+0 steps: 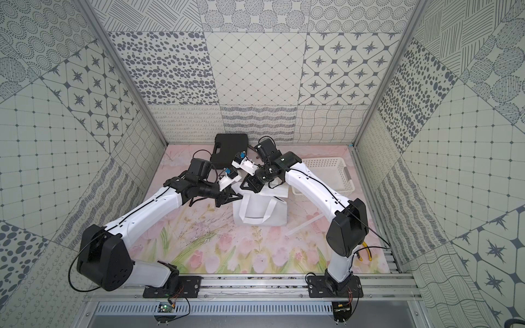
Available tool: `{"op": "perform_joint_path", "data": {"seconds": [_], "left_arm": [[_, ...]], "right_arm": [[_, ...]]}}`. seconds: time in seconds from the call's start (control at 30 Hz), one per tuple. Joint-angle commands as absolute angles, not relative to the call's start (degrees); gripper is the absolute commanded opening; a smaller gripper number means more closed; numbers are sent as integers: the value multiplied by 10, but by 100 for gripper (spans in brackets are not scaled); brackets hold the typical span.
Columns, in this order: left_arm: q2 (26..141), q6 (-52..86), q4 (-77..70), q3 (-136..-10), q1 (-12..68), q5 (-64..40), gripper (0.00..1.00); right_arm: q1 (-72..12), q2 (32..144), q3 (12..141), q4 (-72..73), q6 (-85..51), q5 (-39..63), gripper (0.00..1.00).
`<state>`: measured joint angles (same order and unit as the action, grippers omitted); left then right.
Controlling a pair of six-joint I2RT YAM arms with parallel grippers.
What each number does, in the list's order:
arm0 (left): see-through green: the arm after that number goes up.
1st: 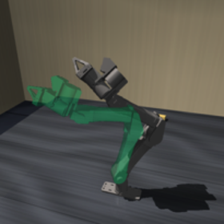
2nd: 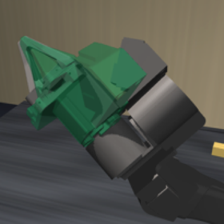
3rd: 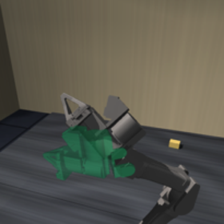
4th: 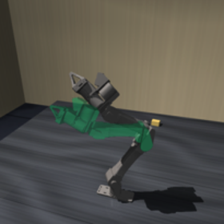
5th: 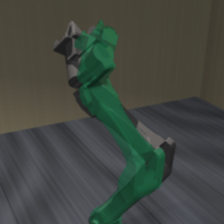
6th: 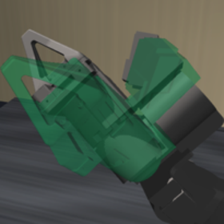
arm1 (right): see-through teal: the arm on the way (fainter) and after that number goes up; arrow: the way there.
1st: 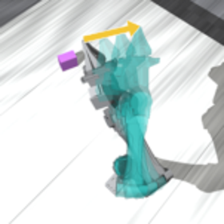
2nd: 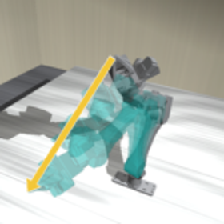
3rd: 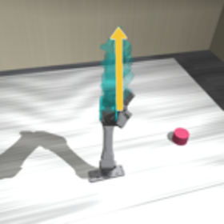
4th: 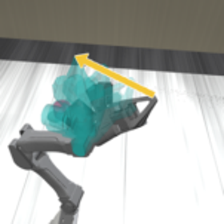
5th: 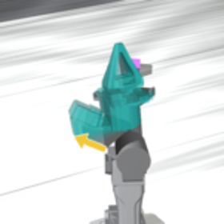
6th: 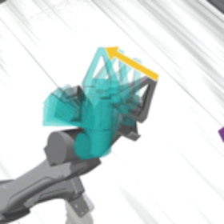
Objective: Place the ice pack in the delivery bag
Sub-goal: Seal the delivery bag at the center of the board.
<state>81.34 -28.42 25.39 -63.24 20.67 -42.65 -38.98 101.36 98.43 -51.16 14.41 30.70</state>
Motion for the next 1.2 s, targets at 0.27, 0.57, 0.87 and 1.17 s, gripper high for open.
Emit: {"op": "perform_joint_path", "data": {"seconds": [0.27,0.57,0.87,1.17], "left_arm": [[760,-242,226,-610,202,-478,32],[777,-158,199,-640,186,-498,33],[805,-112,181,-661,179,-476,21],[834,-97,186,-684,178,-475,0]], "right_arm": [[-396,1018,979,-484,120,258,13],[-397,1009,965,-473,123,251,13],[-401,997,951,-462,131,250,13],[-406,979,931,-447,137,241,15]]}}
